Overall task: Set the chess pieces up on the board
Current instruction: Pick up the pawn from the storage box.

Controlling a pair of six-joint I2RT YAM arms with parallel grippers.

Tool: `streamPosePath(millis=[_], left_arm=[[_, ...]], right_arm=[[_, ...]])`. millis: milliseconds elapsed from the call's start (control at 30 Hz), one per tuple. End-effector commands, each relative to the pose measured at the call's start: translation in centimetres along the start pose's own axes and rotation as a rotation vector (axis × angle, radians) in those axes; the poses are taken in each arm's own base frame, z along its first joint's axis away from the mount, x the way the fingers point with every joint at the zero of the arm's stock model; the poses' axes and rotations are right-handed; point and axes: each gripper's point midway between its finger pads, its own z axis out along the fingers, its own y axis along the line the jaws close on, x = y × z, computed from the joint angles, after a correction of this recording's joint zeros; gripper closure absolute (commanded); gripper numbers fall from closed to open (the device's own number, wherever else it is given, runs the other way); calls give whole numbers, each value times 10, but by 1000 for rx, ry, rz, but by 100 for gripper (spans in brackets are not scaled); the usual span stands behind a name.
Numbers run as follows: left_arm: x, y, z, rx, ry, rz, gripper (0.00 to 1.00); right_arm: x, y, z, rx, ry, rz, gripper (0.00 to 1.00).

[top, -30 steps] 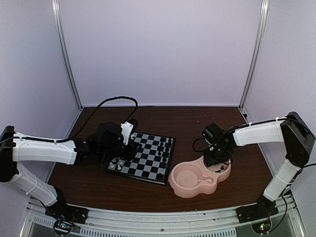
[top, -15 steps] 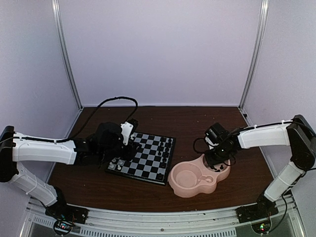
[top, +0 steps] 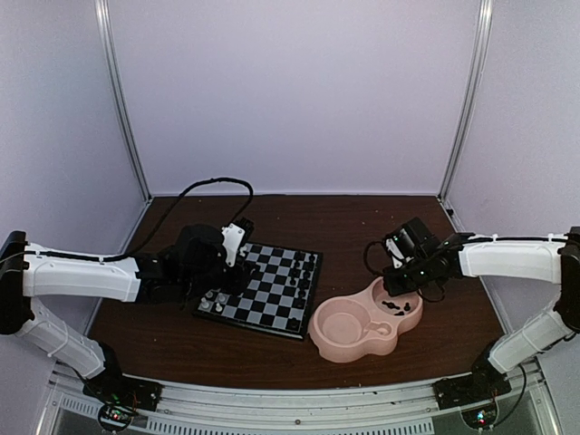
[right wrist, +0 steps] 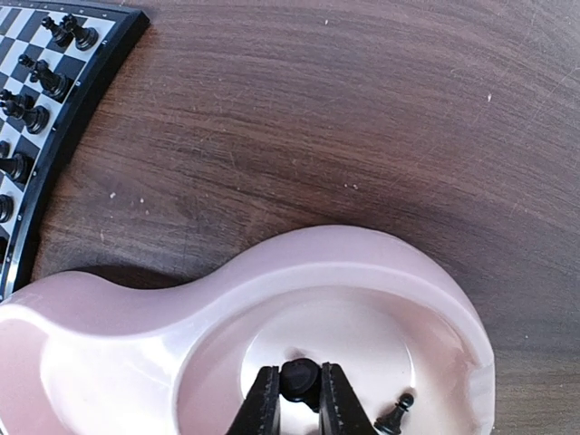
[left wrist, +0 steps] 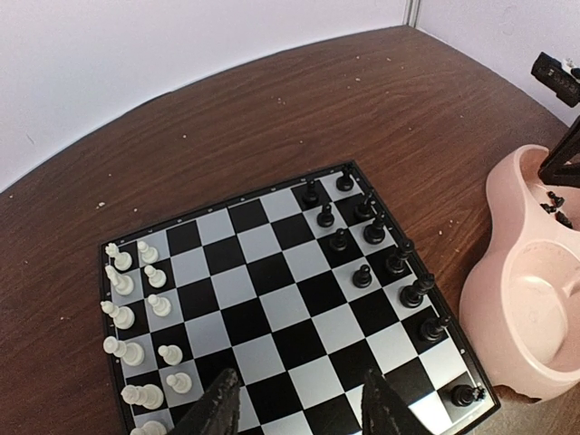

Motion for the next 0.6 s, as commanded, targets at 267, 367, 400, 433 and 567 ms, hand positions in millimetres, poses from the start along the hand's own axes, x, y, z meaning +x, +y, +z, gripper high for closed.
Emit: streamPosePath(millis=[267,367,400,433,567], left_arm=[[-23,7,-7,-26,-71,-59,53],[-26,11,-10,-40,-72,-59,54],[-28,15,-12,-51,-74,-61,54],[-29,20,-14,-63,-78,-71,54],[-32,43,-27,-94,-103,-145,54]], right_arm=[[-20,35,-36,-153,-119,-72,83],[-28,59,-48,-193,-135,-119,83],[-28,70,-51,-211,-135,-141,83],[-30,82,-53,-228,-135,-164,83],[-33,141,-57,-298,-127,-266,83]])
